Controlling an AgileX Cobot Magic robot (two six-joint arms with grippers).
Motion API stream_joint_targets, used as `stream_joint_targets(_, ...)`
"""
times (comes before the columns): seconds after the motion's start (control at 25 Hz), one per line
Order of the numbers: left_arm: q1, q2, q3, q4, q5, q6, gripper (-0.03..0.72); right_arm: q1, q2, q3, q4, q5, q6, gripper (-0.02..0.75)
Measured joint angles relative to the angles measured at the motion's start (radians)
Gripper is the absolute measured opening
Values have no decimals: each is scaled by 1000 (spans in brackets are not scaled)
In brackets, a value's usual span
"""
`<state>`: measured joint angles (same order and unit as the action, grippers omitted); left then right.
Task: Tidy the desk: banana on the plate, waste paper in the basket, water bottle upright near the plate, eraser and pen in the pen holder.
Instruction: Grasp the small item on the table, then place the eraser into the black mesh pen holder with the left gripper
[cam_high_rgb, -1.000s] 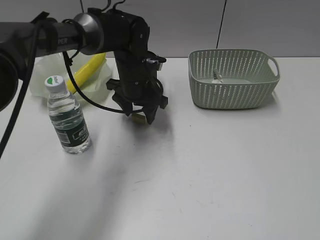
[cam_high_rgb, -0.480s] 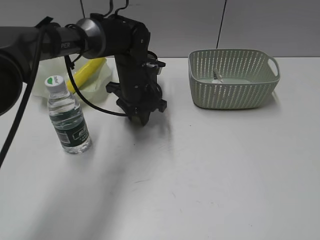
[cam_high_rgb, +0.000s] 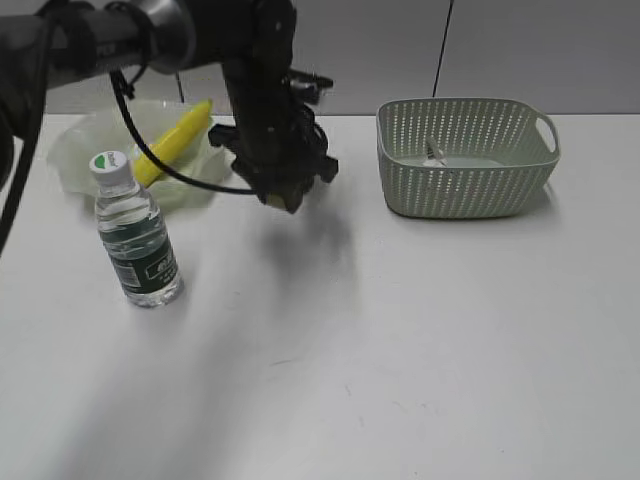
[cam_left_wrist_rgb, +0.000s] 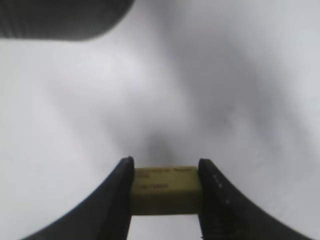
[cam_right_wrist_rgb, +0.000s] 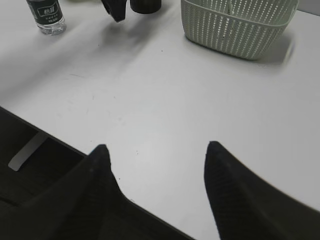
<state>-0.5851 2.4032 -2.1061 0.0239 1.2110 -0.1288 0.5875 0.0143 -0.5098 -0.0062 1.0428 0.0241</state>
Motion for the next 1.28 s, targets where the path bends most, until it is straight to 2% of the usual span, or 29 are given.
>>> stream_joint_targets(0.4,9,-92,-259,2,-36,0,288,0,0,0,-1,0,0,472)
stream_joint_targets(0.72,79,-65,-265,10,-138,0,288,0,0,0,-1,0,0,472)
stream_joint_targets(0.84,104,-22,-266,-19,-166,0,288,0,0,0,-1,0,0,472)
stream_joint_targets(1.12,110,39,-266,-50,-185,0,288,0,0,0,-1,0,0,472)
stream_joint_targets(1.28,110,37,-266,-49,-221,0,378,0,0,0,-1,0,0,473)
